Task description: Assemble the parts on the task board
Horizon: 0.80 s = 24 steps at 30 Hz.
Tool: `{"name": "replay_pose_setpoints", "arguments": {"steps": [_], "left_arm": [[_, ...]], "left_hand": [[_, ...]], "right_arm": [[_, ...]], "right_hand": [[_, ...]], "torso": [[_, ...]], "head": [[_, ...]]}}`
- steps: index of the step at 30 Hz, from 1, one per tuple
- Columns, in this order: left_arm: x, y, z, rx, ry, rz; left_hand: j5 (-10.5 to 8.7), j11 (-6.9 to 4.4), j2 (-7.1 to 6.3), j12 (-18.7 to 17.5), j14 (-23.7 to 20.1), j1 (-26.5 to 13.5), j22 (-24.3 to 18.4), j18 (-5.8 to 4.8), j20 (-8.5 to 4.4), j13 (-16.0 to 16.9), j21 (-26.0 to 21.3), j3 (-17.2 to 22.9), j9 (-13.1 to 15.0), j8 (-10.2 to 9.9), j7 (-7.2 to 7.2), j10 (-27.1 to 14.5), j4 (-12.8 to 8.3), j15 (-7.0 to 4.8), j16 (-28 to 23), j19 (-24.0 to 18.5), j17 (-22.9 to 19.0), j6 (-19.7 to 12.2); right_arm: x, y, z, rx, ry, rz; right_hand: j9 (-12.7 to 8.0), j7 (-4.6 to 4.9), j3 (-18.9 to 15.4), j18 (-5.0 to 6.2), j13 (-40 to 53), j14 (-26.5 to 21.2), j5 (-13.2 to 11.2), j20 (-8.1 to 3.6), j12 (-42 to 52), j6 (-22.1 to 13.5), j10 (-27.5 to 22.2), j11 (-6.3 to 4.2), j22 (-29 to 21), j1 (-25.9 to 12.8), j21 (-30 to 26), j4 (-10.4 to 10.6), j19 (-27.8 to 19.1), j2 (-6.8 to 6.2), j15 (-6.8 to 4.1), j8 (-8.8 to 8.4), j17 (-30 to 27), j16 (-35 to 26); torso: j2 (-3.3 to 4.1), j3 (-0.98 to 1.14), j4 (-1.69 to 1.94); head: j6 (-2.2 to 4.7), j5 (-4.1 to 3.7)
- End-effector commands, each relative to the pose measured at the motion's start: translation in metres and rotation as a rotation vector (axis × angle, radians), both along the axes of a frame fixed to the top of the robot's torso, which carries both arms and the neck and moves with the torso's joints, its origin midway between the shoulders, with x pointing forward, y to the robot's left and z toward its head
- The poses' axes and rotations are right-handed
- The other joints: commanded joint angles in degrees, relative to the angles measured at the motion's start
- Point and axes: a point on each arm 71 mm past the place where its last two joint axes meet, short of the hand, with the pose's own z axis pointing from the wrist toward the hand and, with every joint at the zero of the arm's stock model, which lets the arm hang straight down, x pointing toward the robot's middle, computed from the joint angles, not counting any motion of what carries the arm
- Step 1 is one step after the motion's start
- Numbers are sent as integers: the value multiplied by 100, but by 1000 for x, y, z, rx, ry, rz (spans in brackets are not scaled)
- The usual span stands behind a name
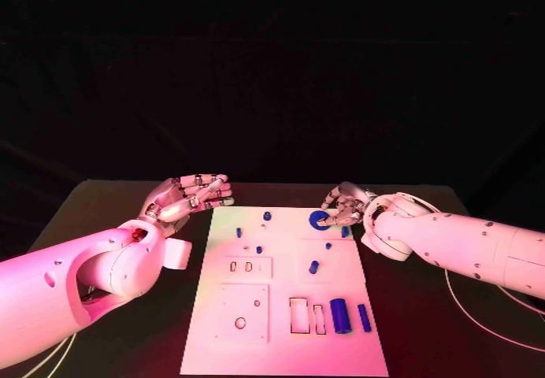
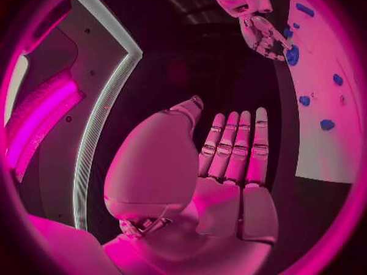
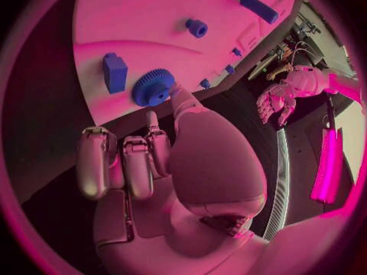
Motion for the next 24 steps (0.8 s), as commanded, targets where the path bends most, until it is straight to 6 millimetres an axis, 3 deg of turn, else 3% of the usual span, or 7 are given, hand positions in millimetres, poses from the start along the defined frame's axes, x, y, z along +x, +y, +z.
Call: {"name": "replay_pose_setpoints", "arguments": {"steps": [1,14,24], "left_arm": [[0,-3,2,-13,-7,-19],[0,-2,2,-13,-7,-20],[0,-1,2,-13,-5,-20]], "left_hand": [[-20,28,-19,-39,-33,26,-10,46,-4,0,-37,-31,-10,-17,268,-5,-11,-13,-9,-30,7,-33],[-20,28,-19,-39,-33,26,-10,46,-4,0,-37,-31,-10,-17,268,-5,-11,-13,-9,-30,7,-33],[-19,27,-12,-40,-39,29,-11,46,-4,2,-37,-34,-10,-15,268,-3,-13,-13,-3,-34,14,-32]], "right_arm": [[0,1,-3,-42,5,8],[1,3,-5,-63,7,7],[0,8,-7,-84,11,30]], "right_hand": [[7,-22,22,-39,216,505,5,15,23,16,35,1,258,75,40,21,51,16,24,37,1032,39],[14,-32,76,-49,286,513,4,12,73,55,79,-7,307,124,72,27,78,55,19,71,1072,50],[16,-57,174,-64,492,522,4,0,211,160,230,-29,378,200,119,15,116,90,2,110,1123,64]], "torso": [[-8,-3,2],[-6,6,-16],[-7,9,-4]], "head": [[-14,10],[-15,30],[-43,33]]}}
